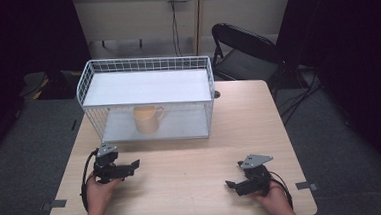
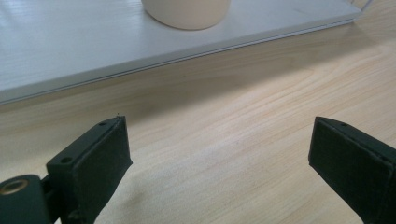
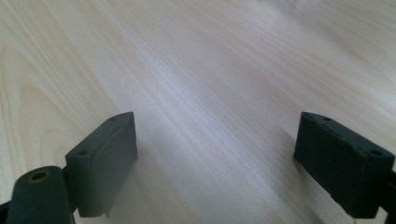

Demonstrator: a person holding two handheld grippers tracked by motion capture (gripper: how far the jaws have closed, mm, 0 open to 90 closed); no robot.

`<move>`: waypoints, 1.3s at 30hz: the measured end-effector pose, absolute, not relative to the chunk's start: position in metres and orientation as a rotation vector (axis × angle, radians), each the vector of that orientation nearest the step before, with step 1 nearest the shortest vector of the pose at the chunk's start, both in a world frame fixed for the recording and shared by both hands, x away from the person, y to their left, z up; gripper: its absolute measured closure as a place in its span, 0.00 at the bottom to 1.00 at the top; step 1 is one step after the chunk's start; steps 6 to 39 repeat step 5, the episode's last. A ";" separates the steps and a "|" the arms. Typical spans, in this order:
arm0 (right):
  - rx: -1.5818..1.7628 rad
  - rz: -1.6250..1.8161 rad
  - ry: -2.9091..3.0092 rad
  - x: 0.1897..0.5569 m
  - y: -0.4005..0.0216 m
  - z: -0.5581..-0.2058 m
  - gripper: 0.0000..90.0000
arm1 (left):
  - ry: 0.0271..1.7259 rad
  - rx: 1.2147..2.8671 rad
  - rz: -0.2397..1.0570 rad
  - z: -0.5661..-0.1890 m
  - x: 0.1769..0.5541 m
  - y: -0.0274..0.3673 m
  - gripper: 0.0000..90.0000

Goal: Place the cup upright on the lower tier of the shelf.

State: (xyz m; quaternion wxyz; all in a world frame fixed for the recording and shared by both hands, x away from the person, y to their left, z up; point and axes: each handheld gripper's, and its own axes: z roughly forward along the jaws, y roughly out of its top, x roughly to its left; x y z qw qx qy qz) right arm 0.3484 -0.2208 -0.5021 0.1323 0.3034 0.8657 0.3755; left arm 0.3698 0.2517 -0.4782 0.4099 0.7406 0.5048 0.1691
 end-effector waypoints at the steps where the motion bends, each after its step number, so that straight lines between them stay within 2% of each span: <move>1: 0.881 1.089 2.512 0.348 -0.221 -0.502 0.14 | 1.271 1.875 0.429 -0.479 0.369 0.252 0.06; 39: 0.880 1.089 2.512 0.348 -0.221 -0.502 0.14 | 1.272 1.874 0.433 -0.480 0.367 0.253 0.05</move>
